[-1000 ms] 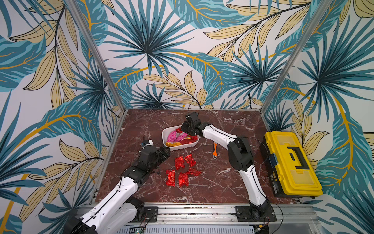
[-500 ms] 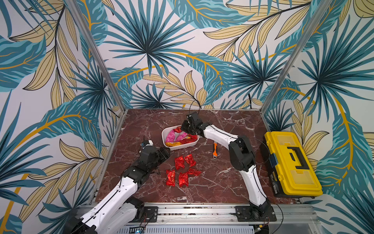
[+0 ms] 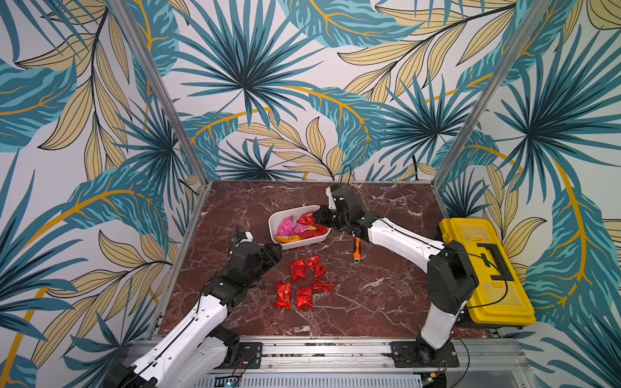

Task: Take the tea bags out of the storage box
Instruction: Pick up the tea bag from the storage box, then place the tea bag at the center of the board.

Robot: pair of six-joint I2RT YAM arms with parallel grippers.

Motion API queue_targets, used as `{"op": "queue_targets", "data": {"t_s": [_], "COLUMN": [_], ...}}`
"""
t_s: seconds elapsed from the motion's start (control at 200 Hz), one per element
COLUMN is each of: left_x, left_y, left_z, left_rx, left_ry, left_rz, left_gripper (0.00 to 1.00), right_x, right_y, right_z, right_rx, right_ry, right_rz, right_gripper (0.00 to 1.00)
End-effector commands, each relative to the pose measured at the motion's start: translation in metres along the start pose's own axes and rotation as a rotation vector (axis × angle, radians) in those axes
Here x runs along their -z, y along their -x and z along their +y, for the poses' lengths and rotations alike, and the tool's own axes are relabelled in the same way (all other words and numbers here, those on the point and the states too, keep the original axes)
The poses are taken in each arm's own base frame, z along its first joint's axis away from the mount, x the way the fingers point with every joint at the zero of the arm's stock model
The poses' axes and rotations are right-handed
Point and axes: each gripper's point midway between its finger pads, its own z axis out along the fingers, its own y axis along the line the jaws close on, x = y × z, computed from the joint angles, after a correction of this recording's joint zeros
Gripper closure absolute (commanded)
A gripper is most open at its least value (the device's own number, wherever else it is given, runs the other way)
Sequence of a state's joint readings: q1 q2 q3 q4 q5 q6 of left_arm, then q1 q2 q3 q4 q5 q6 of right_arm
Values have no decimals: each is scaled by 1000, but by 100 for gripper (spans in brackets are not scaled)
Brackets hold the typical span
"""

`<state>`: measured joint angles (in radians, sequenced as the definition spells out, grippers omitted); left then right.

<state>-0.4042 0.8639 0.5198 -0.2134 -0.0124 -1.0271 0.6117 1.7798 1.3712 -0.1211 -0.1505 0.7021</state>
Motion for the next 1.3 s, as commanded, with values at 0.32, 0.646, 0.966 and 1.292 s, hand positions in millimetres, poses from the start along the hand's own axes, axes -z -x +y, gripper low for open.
{"op": "queue_targets", "data": {"t_s": [0.32, 0.646, 0.966, 1.292], "left_x": [2, -5, -17, -23], "left_y": [9, 9, 5, 12], "left_z": [-14, -18, -8, -13], "left_rx": [-98, -156, -186, -179], "left_ry": [-13, 16, 97, 96], "left_rz": [-3, 32, 94, 76], "left_gripper": [26, 25, 26, 26], "right_x": [83, 96, 73, 62], "right_y": [-102, -137, -135, -64], "right_z": [-95, -140, -123, -100], "right_rx": [151, 248, 260, 36], "right_ry": [-264, -438, -375, -383], "right_rz": [196, 365, 428, 71], "right_gripper": [100, 100, 75, 34]}}
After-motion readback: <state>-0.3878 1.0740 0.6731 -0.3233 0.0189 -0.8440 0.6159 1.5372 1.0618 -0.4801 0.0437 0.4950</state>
